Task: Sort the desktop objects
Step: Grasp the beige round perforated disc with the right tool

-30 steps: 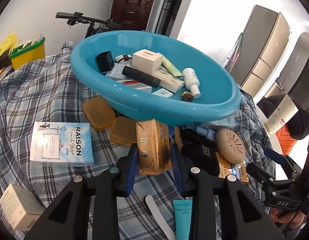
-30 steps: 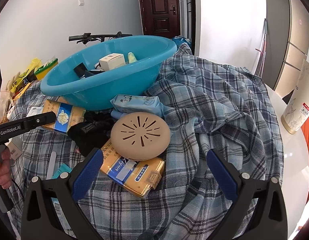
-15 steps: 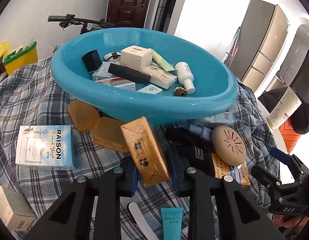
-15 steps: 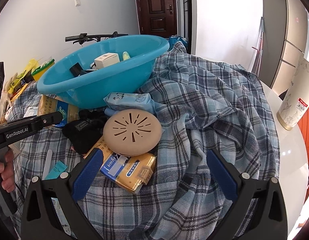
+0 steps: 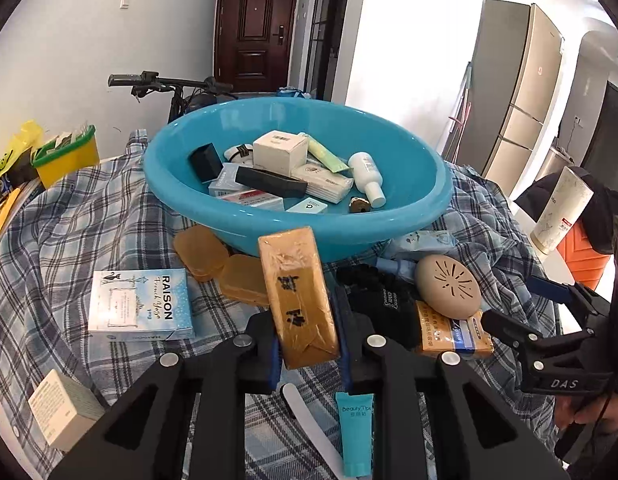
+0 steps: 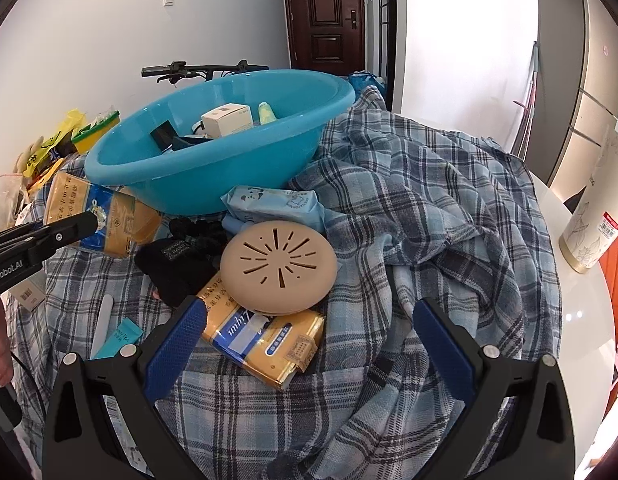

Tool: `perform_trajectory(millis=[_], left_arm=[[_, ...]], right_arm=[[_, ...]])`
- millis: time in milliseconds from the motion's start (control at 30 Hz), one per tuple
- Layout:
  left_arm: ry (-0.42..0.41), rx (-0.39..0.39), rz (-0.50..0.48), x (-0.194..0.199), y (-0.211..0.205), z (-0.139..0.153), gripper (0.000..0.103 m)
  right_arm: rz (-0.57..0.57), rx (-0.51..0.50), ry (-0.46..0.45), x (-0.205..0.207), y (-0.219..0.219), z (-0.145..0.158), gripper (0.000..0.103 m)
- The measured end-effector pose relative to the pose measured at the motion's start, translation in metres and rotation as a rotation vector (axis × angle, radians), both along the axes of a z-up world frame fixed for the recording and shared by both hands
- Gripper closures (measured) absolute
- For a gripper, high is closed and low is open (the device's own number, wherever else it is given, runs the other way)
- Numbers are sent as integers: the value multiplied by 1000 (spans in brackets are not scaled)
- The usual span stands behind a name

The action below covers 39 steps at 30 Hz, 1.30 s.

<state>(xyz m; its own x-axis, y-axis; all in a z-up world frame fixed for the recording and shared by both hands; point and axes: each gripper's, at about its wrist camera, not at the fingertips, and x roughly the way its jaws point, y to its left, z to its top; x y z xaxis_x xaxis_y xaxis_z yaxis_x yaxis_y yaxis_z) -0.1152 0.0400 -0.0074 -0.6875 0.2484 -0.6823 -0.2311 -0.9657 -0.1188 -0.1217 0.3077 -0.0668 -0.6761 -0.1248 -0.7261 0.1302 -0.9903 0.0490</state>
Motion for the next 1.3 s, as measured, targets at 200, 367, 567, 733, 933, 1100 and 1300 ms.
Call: perform_trajectory(millis=[200,367,567,733,933,1100,1300], left_arm=[[11,12,5,10,-8,4,80],[-7,9,13,11,-13,-2,80],[-24,19,30,7,-20,-6,80],[-28,18,30,8,-20,-8,80],[-28,18,38,8,-20,-9,80],[-25,25,33,10,-20,-7,80],[15,5,49,22,-16,0,80]], right_arm=[[26,-20,-62,-33,-8,-11,0],[29,-16,-98,-45,-13,-25,0],[65,-54,-123,-53,-12,-39,14],[61,-47,-93,-47,-13,-33,29],[54,-30,-32,-32,-11,-15,29],[72,3,8,-17,-14,1,29],[96,-8,79,15,-19,20,29]])
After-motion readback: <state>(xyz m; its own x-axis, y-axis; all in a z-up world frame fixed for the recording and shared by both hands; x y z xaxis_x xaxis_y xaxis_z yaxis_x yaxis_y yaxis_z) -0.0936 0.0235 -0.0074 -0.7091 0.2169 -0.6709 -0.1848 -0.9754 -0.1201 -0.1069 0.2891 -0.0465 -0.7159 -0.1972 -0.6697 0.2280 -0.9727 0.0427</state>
